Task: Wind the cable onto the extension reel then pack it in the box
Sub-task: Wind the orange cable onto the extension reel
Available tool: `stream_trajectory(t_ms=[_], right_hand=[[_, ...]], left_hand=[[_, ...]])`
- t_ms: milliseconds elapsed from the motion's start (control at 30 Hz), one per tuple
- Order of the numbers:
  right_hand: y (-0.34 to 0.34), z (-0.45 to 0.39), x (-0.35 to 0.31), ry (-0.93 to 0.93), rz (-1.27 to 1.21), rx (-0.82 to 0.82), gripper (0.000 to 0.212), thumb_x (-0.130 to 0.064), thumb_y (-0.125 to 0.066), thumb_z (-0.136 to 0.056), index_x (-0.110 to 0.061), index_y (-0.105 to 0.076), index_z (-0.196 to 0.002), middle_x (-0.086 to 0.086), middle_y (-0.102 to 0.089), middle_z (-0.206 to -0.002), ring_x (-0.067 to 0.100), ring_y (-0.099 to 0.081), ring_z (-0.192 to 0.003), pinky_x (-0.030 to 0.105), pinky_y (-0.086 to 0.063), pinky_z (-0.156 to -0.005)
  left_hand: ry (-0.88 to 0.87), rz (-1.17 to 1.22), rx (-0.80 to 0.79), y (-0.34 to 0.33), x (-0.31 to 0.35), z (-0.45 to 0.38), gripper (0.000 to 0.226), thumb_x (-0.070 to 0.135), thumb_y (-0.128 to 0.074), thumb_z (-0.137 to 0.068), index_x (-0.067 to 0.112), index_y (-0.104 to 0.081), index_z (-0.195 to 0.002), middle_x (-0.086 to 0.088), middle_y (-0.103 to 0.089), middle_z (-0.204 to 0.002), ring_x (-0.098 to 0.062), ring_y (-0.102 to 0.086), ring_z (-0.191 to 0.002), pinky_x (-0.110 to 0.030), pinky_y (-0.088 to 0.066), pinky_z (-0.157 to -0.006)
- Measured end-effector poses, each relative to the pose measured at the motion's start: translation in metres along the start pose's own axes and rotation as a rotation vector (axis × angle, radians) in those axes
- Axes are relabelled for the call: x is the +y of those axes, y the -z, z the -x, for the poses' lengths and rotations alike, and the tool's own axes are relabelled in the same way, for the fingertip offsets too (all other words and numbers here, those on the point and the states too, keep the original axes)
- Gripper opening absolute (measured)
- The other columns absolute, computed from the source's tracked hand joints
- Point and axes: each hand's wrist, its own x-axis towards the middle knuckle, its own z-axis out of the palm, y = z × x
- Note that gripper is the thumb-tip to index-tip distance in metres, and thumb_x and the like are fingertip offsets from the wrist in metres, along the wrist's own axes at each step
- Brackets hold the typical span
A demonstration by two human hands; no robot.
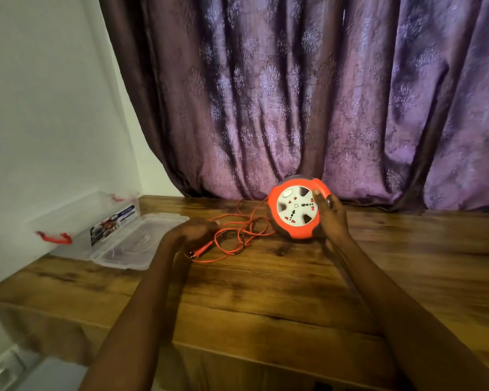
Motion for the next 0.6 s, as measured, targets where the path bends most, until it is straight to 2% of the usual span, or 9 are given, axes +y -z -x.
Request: stream_trajectory(t_ms=[100,167,233,300,367,433,533,600], right_hand=[[-0.009,0.003,-0.001,0.002,0.015,-0.013,0.012,-0.03,-0.069,-0.094,-0.019,-0.064,-0.095,-0.008,-0.062,-0.081,-0.001,-0.056,-0.069,0.017,-0.051,-0.063],[-0.012,0.005,0.0,0.002,0.023,-0.017,0.015,-0.03,-0.069,-0.094,-0.016,-0.062,-0.097,-0.008,-0.058,-0.079,-0.004,-0.053,-0.064,0.015,-0.049,-0.06],[-0.013,0.007,0.003,-0.007,0.007,-0.025,0.016,-0.029,-0.069,-0.094,-0.016,-0.063,-0.1,-0.007,-0.06,-0.08,-0.003,-0.055,-0.065,0.016,-0.05,-0.059],[-0.013,0.01,0.005,-0.019,-0.01,-0.038,0.013,-0.029,-0.069,-0.094,-0.017,-0.065,-0.099,-0.008,-0.063,-0.081,-0.001,-0.058,-0.067,0.019,-0.052,-0.06],[-0.013,0.011,0.007,-0.022,-0.003,-0.046,0.012,-0.03,-0.069,-0.094,-0.019,-0.065,-0.096,-0.009,-0.061,-0.078,0.002,-0.056,-0.069,0.025,-0.052,-0.063],[-0.012,0.011,0.009,-0.023,0.003,-0.047,0.011,-0.03,-0.069,-0.094,-0.02,-0.065,-0.093,-0.007,-0.06,-0.08,0.008,-0.055,-0.076,0.033,-0.049,-0.072],[-0.009,0.01,0.01,-0.029,-0.002,-0.05,0.013,-0.032,-0.07,-0.093,-0.02,-0.067,-0.093,-0.001,-0.063,-0.087,0.016,-0.056,-0.085,0.041,-0.049,-0.079],[-0.007,0.01,0.011,-0.037,-0.002,-0.052,0.016,-0.035,-0.071,-0.091,-0.02,-0.069,-0.094,-0.002,-0.066,-0.089,0.015,-0.058,-0.086,0.042,-0.051,-0.082]], left_hand=[[0.046,-0.097,-0.059,0.011,-0.013,0.005,0.032,0.041,-0.061,-0.094,0.014,-0.074,-0.083,0.001,-0.062,-0.065,-0.014,-0.052,-0.061,-0.022,-0.039,-0.054],[0.025,-0.121,-0.113,0.017,-0.023,0.008,0.02,0.024,-0.066,-0.092,0.007,-0.076,-0.095,-0.006,-0.068,-0.08,-0.017,-0.057,-0.073,-0.026,-0.045,-0.067],[-0.035,-0.24,-0.175,0.02,-0.03,0.012,0.016,0.004,-0.064,-0.088,0.003,-0.075,-0.1,-0.01,-0.068,-0.089,-0.017,-0.058,-0.078,-0.026,-0.046,-0.072],[-0.088,-0.348,-0.139,0.02,-0.033,0.015,0.02,0.002,-0.064,-0.087,0.008,-0.075,-0.103,-0.008,-0.071,-0.093,-0.017,-0.061,-0.082,-0.025,-0.049,-0.074],[-0.147,-0.377,-0.033,0.019,-0.035,0.016,0.023,0.007,-0.069,-0.085,0.014,-0.075,-0.106,-0.007,-0.073,-0.094,-0.018,-0.066,-0.083,-0.027,-0.052,-0.077],[-0.188,-0.325,0.02,0.015,-0.035,0.015,0.026,0.005,-0.07,-0.084,0.014,-0.075,-0.108,-0.008,-0.073,-0.092,-0.021,-0.068,-0.079,-0.028,-0.055,-0.074],[-0.221,-0.17,0.012,0.006,-0.032,0.011,0.031,-0.004,-0.068,-0.084,0.009,-0.072,-0.112,-0.006,-0.07,-0.09,-0.011,-0.063,-0.067,-0.016,-0.052,-0.061],[-0.231,-0.149,0.023,0.001,-0.029,0.007,0.03,-0.005,-0.068,-0.084,0.009,-0.071,-0.11,-0.005,-0.07,-0.09,-0.01,-0.062,-0.069,-0.015,-0.052,-0.062]])
